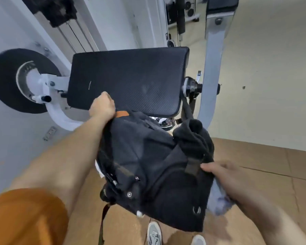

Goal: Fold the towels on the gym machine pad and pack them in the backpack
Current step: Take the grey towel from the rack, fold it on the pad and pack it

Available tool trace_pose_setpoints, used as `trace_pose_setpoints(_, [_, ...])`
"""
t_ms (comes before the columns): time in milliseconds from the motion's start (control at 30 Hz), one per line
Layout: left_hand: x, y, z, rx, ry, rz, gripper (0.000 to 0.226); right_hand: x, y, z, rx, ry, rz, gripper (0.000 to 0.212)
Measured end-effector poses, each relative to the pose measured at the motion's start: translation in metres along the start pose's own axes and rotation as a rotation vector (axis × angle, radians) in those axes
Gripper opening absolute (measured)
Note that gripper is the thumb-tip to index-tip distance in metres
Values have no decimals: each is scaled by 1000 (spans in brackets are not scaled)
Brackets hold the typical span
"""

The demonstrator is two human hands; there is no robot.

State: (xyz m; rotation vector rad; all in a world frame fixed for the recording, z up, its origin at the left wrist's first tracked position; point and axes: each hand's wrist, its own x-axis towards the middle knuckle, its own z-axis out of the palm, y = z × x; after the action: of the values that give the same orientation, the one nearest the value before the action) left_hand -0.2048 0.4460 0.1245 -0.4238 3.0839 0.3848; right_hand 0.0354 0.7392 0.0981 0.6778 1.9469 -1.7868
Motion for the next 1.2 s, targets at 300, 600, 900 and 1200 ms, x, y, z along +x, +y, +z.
trace_pose_setpoints(300, [-61,-80,47,-177,67,158,90,16,9,64,-165,123,-76,42])
trace_pose_setpoints(600, [27,-86,28,-52,-111,395,39,9,-11,137,193,45,107,49])
trace_pose_setpoints(900, [60,7,2,-103,119,695,28,7,-27,215,144,122,61,53])
trace_pose_setpoints(1200, [-115,-71,-12,-41,-844,798,90,-13,-12,193,-252,-50,-233,9])
